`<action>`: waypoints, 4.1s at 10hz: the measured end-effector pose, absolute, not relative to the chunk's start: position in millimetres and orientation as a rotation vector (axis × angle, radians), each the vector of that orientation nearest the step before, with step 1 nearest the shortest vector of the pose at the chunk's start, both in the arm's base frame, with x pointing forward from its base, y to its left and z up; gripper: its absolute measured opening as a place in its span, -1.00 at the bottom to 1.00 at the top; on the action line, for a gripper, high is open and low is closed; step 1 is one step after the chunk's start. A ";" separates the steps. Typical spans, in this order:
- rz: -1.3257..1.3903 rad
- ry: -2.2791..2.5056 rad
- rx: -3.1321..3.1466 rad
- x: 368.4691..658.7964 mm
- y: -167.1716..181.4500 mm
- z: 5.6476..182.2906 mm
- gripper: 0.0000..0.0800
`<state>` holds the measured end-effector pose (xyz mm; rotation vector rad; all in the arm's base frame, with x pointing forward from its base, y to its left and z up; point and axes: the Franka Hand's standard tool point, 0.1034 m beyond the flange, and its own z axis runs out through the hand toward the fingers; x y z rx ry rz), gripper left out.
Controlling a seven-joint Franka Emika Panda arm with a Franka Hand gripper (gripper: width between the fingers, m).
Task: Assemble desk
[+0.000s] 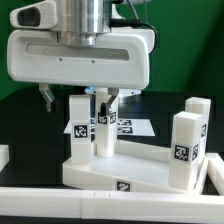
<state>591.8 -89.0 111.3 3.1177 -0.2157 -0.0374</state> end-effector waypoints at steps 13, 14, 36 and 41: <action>-0.034 -0.620 3.076 591.7 -89.3 109.9 -0.28; -0.033 -0.758 3.044 591.9 -88.2 109.8 -0.27; -0.034 -1.046 2.977 594.8 -80.2 107.9 0.62; -0.003 -0.417 3.107 596.0 -81.1 106.9 0.62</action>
Offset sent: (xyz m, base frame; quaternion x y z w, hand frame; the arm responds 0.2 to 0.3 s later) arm 0.0000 0.0000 0.0000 0.0000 0.0000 0.0000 1.0000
